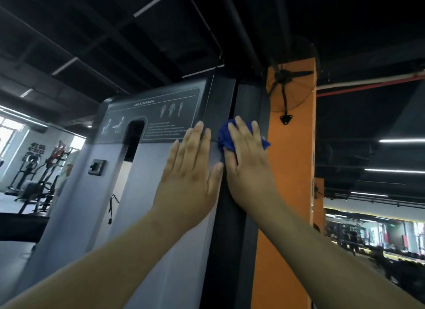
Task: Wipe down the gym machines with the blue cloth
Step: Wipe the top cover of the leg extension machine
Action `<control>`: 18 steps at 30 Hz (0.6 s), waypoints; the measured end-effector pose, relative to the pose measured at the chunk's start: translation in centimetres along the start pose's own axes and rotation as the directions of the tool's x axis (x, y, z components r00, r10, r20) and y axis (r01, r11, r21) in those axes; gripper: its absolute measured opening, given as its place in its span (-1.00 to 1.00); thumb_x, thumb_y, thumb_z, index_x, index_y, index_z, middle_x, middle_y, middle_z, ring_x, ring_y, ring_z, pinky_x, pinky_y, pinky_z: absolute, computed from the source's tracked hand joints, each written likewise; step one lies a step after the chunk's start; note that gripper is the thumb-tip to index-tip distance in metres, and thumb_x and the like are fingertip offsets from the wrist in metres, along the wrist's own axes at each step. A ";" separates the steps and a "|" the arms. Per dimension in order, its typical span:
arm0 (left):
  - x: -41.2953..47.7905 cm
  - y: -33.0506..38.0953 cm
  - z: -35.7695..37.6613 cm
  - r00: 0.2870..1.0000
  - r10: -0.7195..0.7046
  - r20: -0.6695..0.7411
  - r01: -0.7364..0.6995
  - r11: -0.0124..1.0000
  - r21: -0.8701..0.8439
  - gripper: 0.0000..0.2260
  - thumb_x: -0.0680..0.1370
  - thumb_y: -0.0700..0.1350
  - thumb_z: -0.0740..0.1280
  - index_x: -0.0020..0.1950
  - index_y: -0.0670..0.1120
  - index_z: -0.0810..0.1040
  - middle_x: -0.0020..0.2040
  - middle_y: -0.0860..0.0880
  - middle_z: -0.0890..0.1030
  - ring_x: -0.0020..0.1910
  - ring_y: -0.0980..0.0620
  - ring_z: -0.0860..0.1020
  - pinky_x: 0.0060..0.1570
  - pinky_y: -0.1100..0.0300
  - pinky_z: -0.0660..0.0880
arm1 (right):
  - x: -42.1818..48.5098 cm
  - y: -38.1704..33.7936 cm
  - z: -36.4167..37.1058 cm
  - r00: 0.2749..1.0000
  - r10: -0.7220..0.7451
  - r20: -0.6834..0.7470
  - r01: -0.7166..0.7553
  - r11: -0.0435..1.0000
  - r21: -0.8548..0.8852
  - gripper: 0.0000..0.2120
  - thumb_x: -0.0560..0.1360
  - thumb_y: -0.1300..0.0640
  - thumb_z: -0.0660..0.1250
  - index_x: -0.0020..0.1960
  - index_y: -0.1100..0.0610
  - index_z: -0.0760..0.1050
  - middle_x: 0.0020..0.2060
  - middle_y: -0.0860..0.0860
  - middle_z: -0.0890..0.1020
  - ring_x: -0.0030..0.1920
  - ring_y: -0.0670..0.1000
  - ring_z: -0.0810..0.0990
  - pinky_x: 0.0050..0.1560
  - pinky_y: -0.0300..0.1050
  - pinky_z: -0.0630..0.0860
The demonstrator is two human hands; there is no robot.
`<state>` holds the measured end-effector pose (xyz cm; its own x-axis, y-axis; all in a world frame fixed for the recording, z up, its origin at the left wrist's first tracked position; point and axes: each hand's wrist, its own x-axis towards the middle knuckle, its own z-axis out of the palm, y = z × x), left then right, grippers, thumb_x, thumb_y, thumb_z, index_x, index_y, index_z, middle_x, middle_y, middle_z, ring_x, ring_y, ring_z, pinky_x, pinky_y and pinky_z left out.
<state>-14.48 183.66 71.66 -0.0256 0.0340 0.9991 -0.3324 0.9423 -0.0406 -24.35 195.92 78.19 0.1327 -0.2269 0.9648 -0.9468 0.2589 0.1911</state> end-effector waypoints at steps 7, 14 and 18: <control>0.6 -0.1 0.8 0.999 0.004 0.054 -0.003 1.000 -0.022 -0.36 0.77 0.20 -0.11 0.81 -0.05 -0.12 0.81 0.04 -0.15 0.77 0.10 -0.19 0.76 -0.04 -0.09 | 7.8 0.4 -0.8 0.998 0.048 -0.043 -0.047 0.999 0.026 -0.49 0.79 0.00 0.13 0.72 0.00 0.23 0.74 -0.10 0.14 0.75 0.00 -0.11 0.73 0.21 0.01; 4.2 -0.5 0.1 0.998 0.055 -0.013 -0.055 0.998 0.022 -0.36 0.78 0.14 0.01 0.80 -0.12 -0.01 0.80 -0.04 -0.01 0.78 0.03 -0.05 0.75 -0.11 -0.04 | 3.7 0.6 -0.1 0.999 -0.012 -0.043 0.011 1.000 -0.011 -0.48 0.79 0.02 0.12 0.74 -0.01 0.18 0.74 -0.11 0.13 0.76 0.00 -0.14 0.71 0.25 0.08; 5.1 -0.6 0.9 0.998 0.060 0.015 -0.060 0.998 -0.009 -0.38 0.79 0.13 -0.06 0.80 -0.11 -0.02 0.81 -0.02 -0.05 0.78 0.06 -0.11 0.75 -0.08 -0.03 | 6.8 0.8 -0.7 0.999 -0.007 -0.045 0.006 1.000 -0.008 -0.49 0.79 0.01 0.12 0.72 0.02 0.23 0.74 -0.07 0.16 0.76 0.02 -0.10 0.72 0.20 0.04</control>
<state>-15.25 182.98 76.75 -0.0593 0.0855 0.9946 -0.3219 0.9415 -0.1001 -24.01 195.19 85.07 0.1521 -0.1858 0.9707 -0.9436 0.2649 0.1986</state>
